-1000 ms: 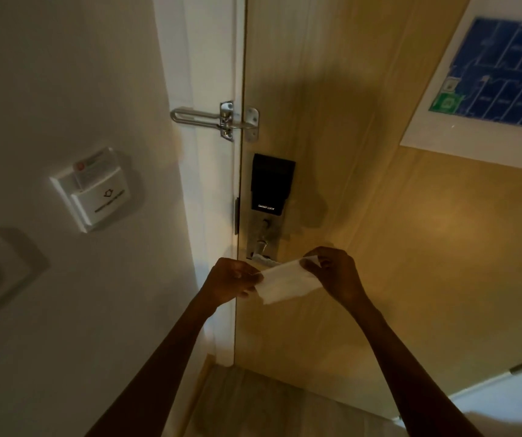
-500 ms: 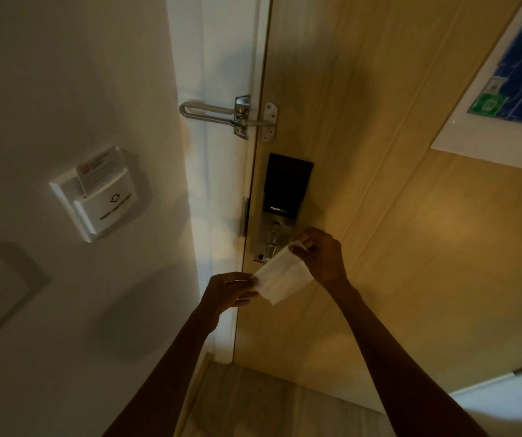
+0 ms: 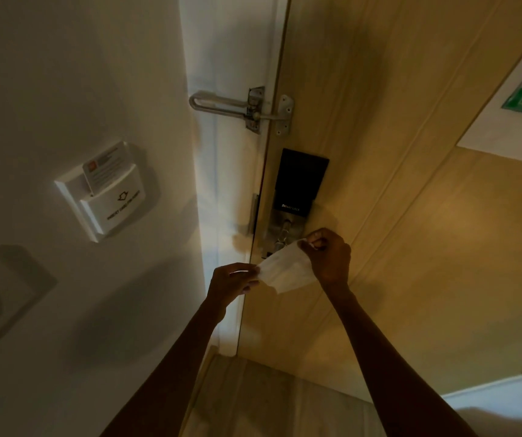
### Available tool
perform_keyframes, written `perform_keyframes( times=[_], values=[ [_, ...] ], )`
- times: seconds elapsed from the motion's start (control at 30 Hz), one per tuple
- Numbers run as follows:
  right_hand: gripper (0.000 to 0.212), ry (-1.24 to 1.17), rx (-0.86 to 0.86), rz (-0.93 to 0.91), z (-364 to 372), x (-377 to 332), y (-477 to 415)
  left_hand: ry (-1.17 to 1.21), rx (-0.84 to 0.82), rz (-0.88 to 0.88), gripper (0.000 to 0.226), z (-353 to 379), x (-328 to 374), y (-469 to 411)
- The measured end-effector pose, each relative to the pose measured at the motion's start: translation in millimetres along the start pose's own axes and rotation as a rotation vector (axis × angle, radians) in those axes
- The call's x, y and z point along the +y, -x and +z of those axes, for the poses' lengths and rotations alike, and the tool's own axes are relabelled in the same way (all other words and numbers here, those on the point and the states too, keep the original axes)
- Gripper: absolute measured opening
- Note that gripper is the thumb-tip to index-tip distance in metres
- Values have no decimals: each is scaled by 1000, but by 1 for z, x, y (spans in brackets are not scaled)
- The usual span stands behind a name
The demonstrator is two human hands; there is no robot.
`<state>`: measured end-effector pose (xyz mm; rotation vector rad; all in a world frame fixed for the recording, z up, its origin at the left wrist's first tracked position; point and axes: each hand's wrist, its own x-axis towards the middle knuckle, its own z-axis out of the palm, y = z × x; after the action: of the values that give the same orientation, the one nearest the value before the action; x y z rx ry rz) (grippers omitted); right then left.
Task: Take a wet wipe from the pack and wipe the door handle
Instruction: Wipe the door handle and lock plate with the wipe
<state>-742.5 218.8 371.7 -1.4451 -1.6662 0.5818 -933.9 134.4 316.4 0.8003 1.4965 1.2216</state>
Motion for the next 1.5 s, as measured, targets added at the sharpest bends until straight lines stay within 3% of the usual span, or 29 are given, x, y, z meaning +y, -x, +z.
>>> perform_keyframes(
  times=[0.13, 0.3, 0.43, 0.7, 0.83, 1.23, 1.4, 1.5],
  values=[
    [16, 53, -43, -5, -3, -3, 4, -83, -4, 49, 18, -1, -2, -6],
    [29, 276, 121, -192, -10, -17, 29, -193, 27, 134, 19, -13, -1, -24],
    [32, 386, 5, -270, 1, -24, 55, -126, 106, 166, 16, -17, 5, -31],
    [36, 520, -82, -182, 21, -40, 51, 27, -2, 165, 17, -1, 27, -31],
    [33, 552, -130, -138, 27, -42, 51, -150, 151, 318, 19, -1, 31, -40],
    [42, 583, -206, -52, 35, -40, 40, -433, 141, 454, 29, 15, 47, -50],
    [38, 548, -223, -82, 36, -38, 44, -409, 168, 540, 32, 14, 51, -56],
    [12, 606, -217, -269, 30, -28, 48, -336, 154, 547, 28, 14, 49, -57]
  ],
)
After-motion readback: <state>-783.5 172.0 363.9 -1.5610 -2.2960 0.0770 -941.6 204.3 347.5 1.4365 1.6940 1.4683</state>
